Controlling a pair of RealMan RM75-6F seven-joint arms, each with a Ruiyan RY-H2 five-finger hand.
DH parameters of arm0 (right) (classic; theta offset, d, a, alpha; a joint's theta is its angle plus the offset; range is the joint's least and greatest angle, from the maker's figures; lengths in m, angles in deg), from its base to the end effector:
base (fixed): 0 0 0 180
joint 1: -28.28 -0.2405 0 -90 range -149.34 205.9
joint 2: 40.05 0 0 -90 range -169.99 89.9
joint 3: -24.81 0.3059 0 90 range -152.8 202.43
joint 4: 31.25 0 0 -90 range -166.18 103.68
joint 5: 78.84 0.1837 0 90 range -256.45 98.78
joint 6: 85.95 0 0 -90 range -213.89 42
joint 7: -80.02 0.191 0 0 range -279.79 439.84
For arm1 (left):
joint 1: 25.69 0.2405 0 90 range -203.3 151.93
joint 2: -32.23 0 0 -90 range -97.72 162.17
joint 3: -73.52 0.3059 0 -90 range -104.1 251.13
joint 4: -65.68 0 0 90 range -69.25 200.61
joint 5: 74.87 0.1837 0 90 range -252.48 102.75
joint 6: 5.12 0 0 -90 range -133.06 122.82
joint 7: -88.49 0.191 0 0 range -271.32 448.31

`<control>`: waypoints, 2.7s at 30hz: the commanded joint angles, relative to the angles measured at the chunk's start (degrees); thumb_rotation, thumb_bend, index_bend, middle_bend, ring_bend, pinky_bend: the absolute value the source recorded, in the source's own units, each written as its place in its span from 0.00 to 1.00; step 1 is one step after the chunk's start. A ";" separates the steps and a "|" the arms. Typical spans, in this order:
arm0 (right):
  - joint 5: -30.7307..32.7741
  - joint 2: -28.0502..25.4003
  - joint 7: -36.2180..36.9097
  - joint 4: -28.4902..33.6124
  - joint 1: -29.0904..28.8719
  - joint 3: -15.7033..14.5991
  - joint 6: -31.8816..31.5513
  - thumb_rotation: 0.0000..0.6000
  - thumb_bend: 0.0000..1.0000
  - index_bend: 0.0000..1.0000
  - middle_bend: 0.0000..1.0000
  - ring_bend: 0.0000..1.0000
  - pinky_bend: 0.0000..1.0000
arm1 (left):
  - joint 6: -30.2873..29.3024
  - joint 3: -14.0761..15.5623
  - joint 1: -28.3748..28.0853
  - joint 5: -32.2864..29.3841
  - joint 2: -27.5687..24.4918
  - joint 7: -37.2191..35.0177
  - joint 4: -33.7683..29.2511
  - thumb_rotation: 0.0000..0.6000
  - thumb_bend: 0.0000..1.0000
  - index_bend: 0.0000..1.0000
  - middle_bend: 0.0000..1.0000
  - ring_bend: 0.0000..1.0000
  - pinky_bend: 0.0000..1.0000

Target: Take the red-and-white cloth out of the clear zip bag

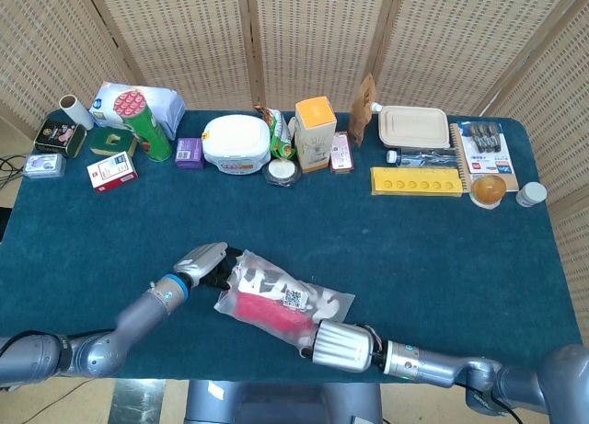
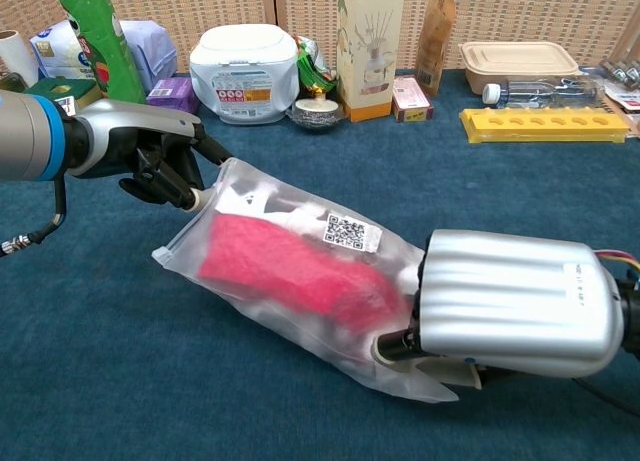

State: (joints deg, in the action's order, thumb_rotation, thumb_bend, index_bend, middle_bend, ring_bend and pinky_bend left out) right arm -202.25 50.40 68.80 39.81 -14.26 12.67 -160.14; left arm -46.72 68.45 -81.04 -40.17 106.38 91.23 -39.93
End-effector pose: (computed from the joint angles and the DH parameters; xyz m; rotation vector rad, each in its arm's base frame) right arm -0.1446 -0.2632 -0.0441 2.5592 0.1095 1.2386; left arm -0.1421 0.3853 0.0054 -1.8221 -1.7384 -0.7832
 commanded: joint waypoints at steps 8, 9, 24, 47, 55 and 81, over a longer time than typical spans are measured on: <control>1.11 -1.36 0.09 -1.11 1.04 -0.60 -0.19 1.00 0.61 0.77 0.91 1.00 0.95 | -0.23 -0.22 0.94 0.95 -1.41 -0.52 -0.30 1.00 0.55 0.88 1.00 1.00 0.97; 1.21 -1.50 0.02 -1.23 1.13 -0.59 -0.25 1.00 0.61 0.77 0.91 1.00 0.95 | -0.24 -0.29 1.08 1.13 -1.66 -0.65 -0.38 1.00 0.55 0.88 1.00 1.00 0.97; 5.03 -4.04 -0.43 -1.24 2.13 0.68 1.31 1.00 0.62 0.78 0.92 1.00 0.96 | 0.72 -2.15 4.40 6.39 -7.10 -4.79 -2.43 1.00 0.55 0.88 1.00 1.00 0.97; 8.60 -7.59 -2.57 -0.41 2.60 2.45 3.69 1.00 0.62 0.78 0.92 1.00 0.97 | 0.36 -6.74 10.12 13.67 -15.61 -13.56 -2.52 1.00 0.55 0.88 1.00 1.00 0.97; 10.27 -9.35 -2.66 -0.96 3.63 3.22 2.92 1.00 0.63 0.78 0.92 1.00 0.97 | -0.11 -8.14 10.65 14.13 -16.37 -14.81 -1.65 1.00 0.55 0.88 1.00 1.00 0.97; 15.35 -12.84 -0.90 -5.90 7.76 4.78 0.98 1.00 0.62 0.78 0.92 1.00 0.97 | -1.45 -6.20 6.93 6.70 -5.60 -7.26 8.98 1.00 0.55 0.88 1.00 1.00 0.97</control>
State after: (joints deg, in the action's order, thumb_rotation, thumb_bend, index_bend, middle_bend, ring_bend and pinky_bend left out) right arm -186.96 37.59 67.89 33.93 -6.55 17.36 -159.06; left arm -47.99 62.32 -74.04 -33.28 100.59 83.82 -31.11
